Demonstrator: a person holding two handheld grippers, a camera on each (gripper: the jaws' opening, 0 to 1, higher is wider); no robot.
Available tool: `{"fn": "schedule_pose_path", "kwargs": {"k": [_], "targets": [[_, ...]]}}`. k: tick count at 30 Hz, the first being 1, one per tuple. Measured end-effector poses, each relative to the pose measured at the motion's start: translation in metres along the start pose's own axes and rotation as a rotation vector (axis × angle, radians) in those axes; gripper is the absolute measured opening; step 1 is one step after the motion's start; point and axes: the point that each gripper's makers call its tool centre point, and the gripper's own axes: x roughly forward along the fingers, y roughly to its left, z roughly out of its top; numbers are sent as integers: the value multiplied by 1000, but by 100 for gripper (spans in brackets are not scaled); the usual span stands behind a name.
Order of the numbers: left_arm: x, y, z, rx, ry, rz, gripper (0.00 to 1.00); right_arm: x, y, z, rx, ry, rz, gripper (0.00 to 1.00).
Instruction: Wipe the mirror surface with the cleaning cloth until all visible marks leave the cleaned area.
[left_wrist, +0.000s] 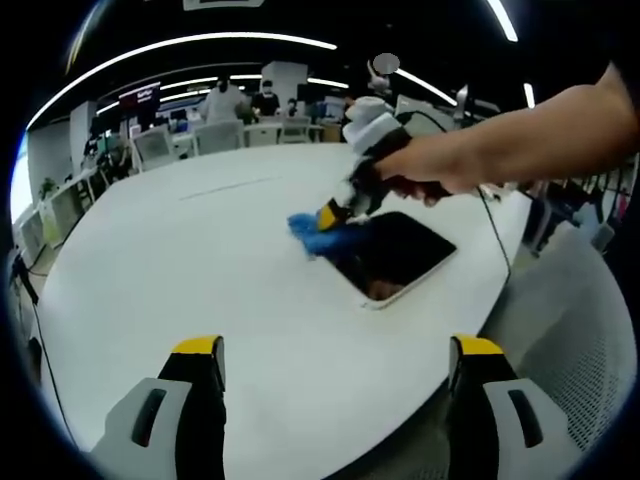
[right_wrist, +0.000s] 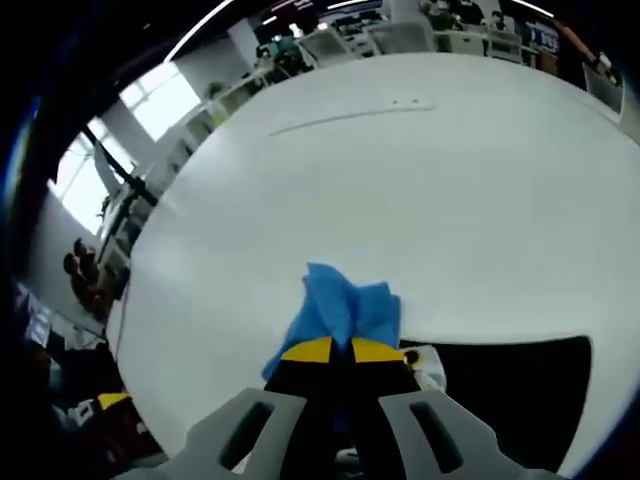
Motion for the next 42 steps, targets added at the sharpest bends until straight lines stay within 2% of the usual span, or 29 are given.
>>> {"fn": "schedule_pose_path", "kwargs": {"k": [6, 9, 11, 16, 23, 42], "targets": [[0, 0, 0, -1, 0, 0, 93, 0, 0, 0, 14, 2, 8, 0], [0, 0, 0, -1, 1, 2, 92, 1, 0, 0, -58, -5, -4, 0], [0, 0, -1, -1, 2, 2, 92, 0, 2, -1, -64, -14, -12, 0], [0, 1, -1, -3, 1, 5, 93, -1, 1, -2, -14, -28, 2, 0], [0, 2, -1, -6, -1, 10, 93, -1, 5, -7, -48, -35, 3, 0], [-1, 2, -1, -4, 2, 11, 92, -12, 13, -23, -7, -101, 56, 0]]}}
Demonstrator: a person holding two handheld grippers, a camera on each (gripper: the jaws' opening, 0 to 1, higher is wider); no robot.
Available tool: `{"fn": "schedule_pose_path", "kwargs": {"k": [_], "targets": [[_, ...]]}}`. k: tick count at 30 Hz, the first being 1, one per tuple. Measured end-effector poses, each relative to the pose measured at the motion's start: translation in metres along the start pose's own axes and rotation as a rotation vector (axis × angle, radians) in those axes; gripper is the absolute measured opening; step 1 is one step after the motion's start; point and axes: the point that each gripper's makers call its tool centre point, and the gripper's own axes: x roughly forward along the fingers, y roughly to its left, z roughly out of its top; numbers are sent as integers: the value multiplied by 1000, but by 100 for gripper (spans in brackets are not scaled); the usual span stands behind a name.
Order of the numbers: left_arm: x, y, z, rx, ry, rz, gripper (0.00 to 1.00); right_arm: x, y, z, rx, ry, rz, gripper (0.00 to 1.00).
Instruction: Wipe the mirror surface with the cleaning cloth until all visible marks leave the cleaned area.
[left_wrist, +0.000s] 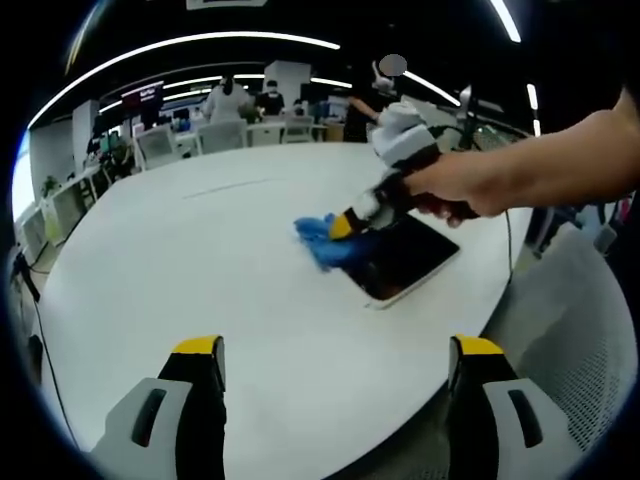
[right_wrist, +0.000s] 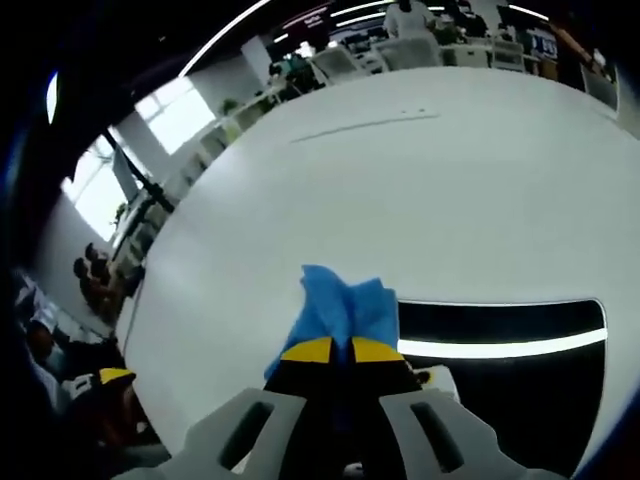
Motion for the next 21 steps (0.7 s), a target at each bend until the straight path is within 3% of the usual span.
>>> {"fn": "schedule_pose_path", "kwargs": {"k": [21], "targets": [[0, -1, -1, 5, 4, -3, 92, -7, 8, -13, 3, 17, 28, 0]]}}
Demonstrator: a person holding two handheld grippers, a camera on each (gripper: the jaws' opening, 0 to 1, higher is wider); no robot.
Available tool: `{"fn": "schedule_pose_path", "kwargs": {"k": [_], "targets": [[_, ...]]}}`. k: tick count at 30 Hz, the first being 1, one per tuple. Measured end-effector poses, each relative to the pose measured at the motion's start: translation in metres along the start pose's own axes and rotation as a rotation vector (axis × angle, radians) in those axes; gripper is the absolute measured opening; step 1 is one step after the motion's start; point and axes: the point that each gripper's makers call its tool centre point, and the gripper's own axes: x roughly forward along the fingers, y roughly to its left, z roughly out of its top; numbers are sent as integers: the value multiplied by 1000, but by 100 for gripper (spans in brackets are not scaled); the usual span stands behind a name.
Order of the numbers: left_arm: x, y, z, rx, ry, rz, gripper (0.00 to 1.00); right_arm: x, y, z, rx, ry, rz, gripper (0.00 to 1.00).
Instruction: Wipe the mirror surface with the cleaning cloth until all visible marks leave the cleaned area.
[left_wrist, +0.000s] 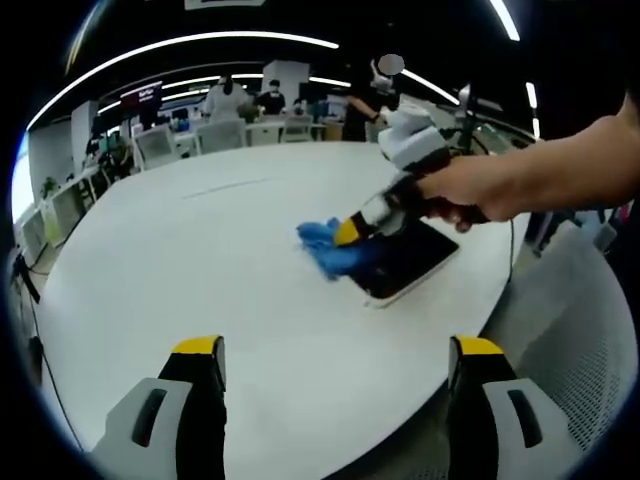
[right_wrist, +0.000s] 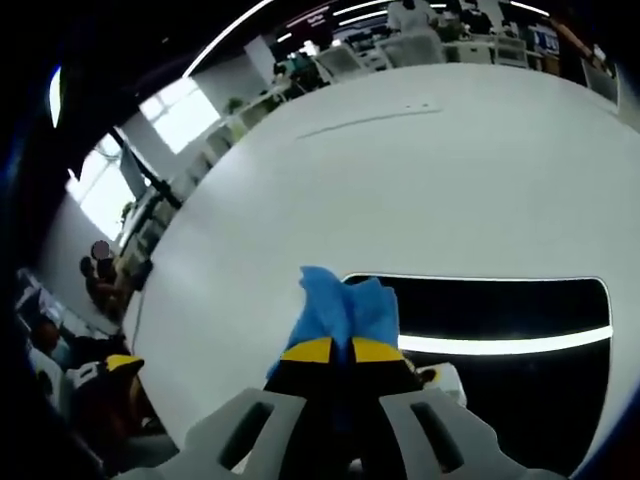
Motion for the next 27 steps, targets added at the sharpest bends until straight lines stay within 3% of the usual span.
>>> {"fn": "schedule_pose_path", "kwargs": {"k": [27], "targets": [[0, 1, 0, -5, -1, 6, 92, -3, -4, -1, -49, -9, 2, 0]]}}
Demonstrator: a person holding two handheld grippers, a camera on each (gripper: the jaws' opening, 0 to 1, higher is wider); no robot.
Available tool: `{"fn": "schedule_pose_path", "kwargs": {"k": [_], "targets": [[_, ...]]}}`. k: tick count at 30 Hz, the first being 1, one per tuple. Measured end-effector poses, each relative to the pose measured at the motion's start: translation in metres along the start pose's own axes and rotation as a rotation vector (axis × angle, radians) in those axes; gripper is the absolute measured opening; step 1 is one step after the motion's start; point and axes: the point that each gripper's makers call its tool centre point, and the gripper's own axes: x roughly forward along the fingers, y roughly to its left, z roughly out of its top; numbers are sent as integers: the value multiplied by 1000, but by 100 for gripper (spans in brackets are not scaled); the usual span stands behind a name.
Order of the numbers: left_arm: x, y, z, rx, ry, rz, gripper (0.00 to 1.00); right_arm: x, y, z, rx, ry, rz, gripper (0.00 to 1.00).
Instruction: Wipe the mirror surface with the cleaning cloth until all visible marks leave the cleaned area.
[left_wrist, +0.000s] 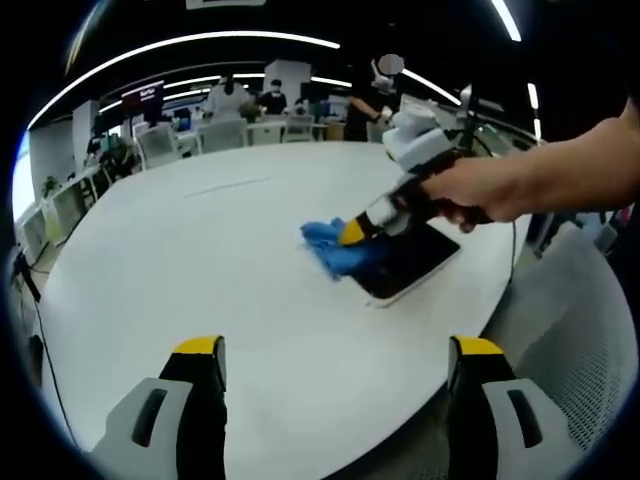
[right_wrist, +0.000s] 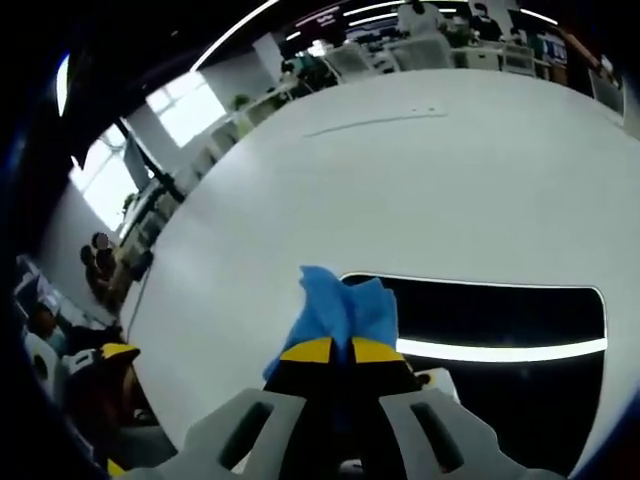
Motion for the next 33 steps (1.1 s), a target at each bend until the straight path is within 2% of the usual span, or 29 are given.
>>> {"fn": "schedule_pose_path", "kwargs": {"k": [14, 33], "targets": [[0, 0, 0, 3, 2, 2, 91, -5, -10, -1, 17, 1, -1, 0], [0, 1, -1, 4, 4, 3, 91, -13, -22, -4, -5, 4, 1, 0]]}}
